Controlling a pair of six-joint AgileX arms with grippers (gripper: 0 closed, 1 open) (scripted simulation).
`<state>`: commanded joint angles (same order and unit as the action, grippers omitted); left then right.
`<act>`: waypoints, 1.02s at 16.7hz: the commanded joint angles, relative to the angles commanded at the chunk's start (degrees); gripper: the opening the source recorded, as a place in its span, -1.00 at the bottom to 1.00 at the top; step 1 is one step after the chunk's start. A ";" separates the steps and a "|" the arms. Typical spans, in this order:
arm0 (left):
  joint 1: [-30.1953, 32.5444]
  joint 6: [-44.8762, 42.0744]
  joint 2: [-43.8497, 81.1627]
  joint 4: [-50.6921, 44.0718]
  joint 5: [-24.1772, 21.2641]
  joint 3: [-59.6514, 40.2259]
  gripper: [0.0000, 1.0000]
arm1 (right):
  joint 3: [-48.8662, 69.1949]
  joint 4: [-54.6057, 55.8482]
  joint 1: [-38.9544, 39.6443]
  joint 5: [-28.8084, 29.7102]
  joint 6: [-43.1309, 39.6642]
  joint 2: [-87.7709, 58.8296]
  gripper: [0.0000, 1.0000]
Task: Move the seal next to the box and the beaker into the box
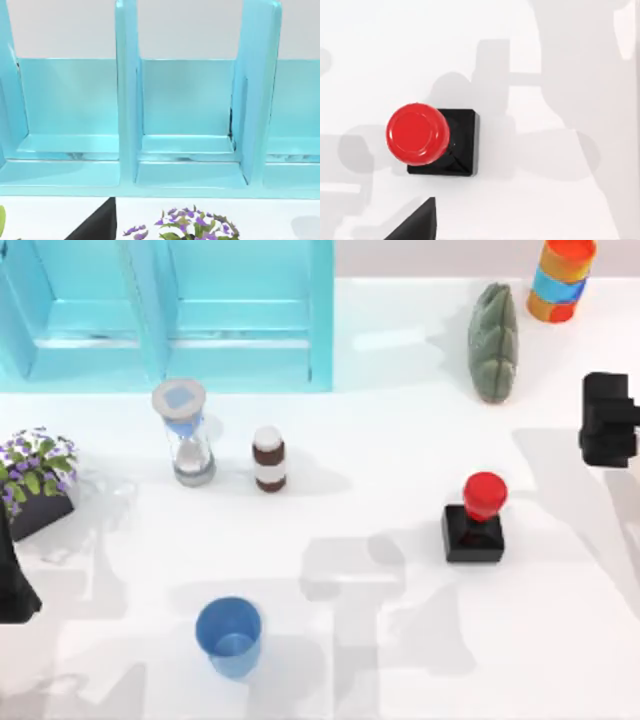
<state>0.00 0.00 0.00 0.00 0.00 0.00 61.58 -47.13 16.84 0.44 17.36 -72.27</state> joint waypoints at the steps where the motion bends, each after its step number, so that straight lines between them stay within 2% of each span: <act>1: 0.00 0.00 0.00 0.00 0.00 0.00 1.00 | 4.47 -3.43 1.21 0.04 1.23 -5.31 1.00; 6: 0.00 0.00 0.00 0.00 0.00 0.00 1.00 | 24.55 -18.01 6.49 0.03 6.70 -28.33 1.00; 10: 0.00 0.00 0.00 0.00 0.00 0.00 1.00 | 35.84 -25.29 9.32 -0.19 9.71 -40.40 1.00; 17: 0.00 0.00 0.00 0.00 0.00 0.00 1.00 | 39.92 -27.63 10.30 -0.34 10.76 -44.50 1.00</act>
<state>0.00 0.00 0.00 0.00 0.00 0.00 101.50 -74.77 27.13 0.10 28.12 -116.76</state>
